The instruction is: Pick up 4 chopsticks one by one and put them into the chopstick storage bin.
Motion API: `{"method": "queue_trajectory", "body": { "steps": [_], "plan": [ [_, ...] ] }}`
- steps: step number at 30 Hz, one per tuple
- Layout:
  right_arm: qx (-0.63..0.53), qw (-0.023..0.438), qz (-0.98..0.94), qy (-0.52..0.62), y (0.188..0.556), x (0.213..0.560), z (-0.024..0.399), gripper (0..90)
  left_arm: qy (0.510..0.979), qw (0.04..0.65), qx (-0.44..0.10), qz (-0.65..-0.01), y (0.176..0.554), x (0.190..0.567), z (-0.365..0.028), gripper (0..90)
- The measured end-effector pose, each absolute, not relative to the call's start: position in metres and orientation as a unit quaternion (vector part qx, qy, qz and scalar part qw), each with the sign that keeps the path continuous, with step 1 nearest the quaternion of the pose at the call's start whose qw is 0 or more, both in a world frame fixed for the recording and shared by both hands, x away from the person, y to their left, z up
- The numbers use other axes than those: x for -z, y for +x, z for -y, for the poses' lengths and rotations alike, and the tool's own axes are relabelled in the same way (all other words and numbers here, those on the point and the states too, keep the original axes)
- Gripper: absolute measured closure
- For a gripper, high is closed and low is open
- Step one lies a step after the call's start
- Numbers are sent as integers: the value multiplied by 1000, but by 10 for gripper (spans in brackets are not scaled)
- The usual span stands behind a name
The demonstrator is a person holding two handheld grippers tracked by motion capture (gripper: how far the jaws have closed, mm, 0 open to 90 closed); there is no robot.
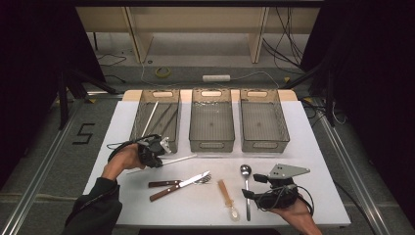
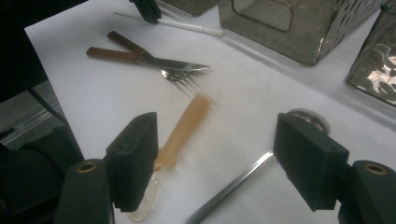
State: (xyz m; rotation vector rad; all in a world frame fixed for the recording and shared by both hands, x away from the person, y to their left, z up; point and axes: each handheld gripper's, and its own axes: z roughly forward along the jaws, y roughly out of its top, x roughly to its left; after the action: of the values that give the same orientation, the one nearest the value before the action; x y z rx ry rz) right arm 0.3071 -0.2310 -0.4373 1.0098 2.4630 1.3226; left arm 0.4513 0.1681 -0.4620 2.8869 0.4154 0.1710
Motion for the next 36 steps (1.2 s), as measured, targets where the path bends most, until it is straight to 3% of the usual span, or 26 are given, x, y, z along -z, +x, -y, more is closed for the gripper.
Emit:
{"method": "queue_trajectory", "body": {
  "steps": [36],
  "plan": [
    [-442, 85, -826, 339, 307, 437, 232, 321, 961, 206, -64, -172, 428, 423, -168, 846]
  ]
}}
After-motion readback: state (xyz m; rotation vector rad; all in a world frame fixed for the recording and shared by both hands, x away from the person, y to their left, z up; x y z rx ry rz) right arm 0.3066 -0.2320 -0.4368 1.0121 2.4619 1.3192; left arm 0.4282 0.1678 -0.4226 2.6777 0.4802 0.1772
